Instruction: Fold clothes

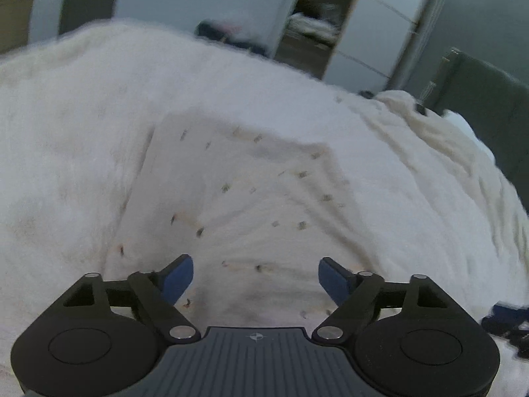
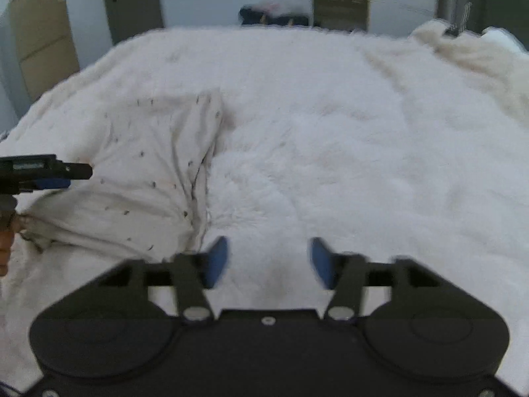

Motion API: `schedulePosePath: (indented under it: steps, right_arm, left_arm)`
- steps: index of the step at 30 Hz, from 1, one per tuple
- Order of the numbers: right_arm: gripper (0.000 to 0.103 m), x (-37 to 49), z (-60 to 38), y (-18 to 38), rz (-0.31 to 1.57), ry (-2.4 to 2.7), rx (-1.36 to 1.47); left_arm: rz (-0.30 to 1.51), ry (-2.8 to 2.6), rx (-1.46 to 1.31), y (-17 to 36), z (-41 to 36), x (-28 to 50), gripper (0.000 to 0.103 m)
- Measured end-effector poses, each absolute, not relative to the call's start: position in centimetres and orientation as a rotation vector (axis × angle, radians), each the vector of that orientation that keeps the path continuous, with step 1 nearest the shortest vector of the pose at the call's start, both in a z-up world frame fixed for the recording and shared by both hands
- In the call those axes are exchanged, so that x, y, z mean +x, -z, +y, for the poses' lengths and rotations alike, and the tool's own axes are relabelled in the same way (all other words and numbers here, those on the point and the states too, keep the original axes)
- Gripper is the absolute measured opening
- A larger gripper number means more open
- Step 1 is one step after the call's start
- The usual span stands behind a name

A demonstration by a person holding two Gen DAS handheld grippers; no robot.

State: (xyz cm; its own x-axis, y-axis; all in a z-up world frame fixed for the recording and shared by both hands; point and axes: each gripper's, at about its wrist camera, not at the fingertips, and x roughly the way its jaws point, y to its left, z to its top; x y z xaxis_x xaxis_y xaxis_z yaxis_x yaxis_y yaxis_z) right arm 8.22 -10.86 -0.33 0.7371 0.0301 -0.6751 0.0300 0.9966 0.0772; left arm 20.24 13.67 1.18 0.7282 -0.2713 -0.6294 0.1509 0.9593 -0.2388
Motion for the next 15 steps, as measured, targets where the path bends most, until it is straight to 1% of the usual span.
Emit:
schedulePosePath:
  steps: [1,2,3,4,6,8,13,15]
  right_arm:
    - [0.067,8.6,-10.6,-0.4,0.735,-0.014,0.092]
    - [0.074,8.1,-10.3,-1.3,0.719,-0.020,0.103]
    - [0.089,7.4,-10.0,-2.2,0.702,-0.024,0.115]
    - [0.099,6.8,-9.7,-3.0,0.684,-0.029,0.127]
    - [0.103,4.9,-8.9,-5.6,0.638,-0.068,0.154]
    - [0.103,4.3,-8.0,-7.7,0.625,-0.092,0.163]
    - [0.103,1.6,-5.3,-12.9,0.705,-0.059,0.098]
    - [0.103,0.7,-4.0,-14.1,0.774,-0.105,0.020]
  left_arm:
    - [0.711,0.231,-0.172,-2.0,13.8,19.3,0.093]
    - [0.694,0.220,-0.178,-3.6,14.2,17.3,0.103]
    - [0.679,0.201,-0.187,-4.9,14.6,15.5,0.103]
    - [0.672,0.178,-0.188,-5.7,14.9,14.3,0.103]
    - [0.649,0.105,-0.170,-8.4,14.9,10.0,0.103]
    - [0.634,0.055,-0.147,-10.1,14.6,7.0,0.103]
    - [0.697,-0.049,-0.140,-13.4,14.0,0.3,0.103]
    - [0.719,-0.059,-0.133,-13.9,13.4,-1.7,0.103]
